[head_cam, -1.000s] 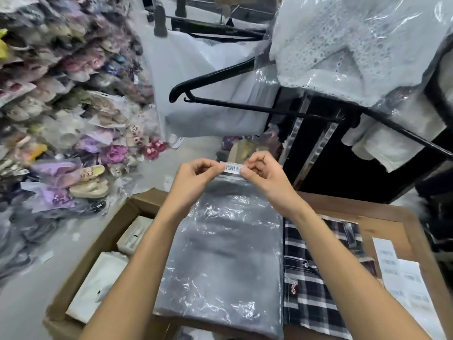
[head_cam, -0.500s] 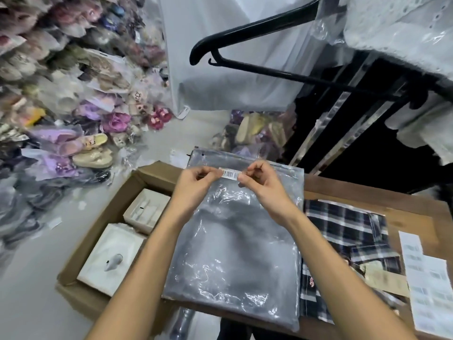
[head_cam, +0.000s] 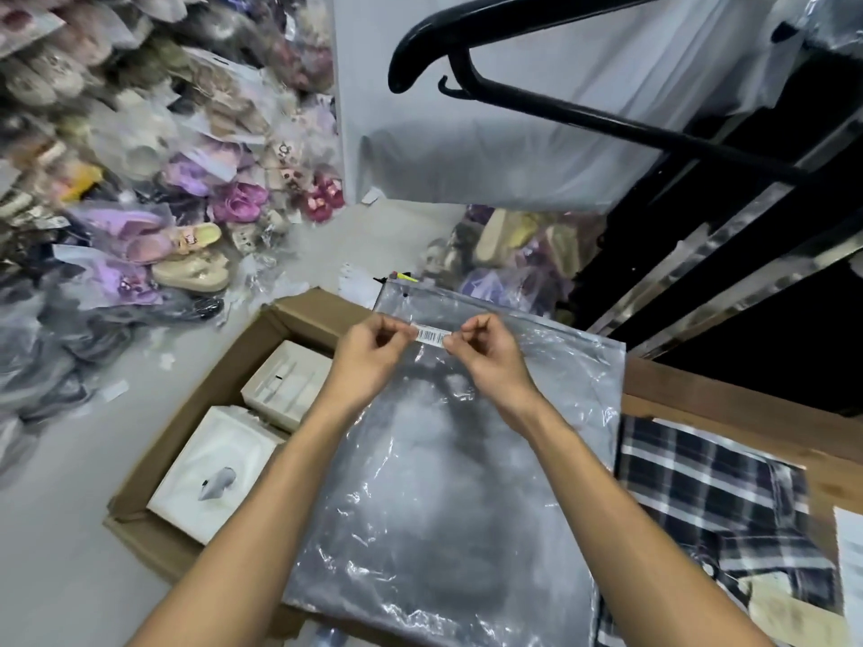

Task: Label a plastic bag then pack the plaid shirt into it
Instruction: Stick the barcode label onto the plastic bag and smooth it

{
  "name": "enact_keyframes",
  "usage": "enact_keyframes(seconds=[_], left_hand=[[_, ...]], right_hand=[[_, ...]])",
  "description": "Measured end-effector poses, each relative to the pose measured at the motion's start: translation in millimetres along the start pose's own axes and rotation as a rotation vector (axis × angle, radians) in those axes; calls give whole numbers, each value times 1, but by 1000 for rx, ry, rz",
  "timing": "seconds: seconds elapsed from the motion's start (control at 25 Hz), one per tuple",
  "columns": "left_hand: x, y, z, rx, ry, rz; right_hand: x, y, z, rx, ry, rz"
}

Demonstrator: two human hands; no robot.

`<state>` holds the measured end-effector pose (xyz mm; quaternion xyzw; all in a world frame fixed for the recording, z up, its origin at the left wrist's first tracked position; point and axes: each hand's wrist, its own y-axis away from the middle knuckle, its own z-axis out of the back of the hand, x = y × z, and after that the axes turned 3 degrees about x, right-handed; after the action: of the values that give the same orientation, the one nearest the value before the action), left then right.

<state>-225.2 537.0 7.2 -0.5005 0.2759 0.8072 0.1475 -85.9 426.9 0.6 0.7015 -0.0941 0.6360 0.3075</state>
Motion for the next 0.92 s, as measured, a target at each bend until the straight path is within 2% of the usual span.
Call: enact_keyframes(seconds=[0.24, 0.6, 0.92], left_hand=[[26, -9, -9, 33, -91, 119], [24, 30, -11, 26, -195, 174], [-5, -15, 4, 12, -183, 150]], right_hand=[[-21, -4, -3, -3, 59, -103], [-34, 27, 7, 83, 46, -133], [-10, -16, -3, -37, -61, -199]])
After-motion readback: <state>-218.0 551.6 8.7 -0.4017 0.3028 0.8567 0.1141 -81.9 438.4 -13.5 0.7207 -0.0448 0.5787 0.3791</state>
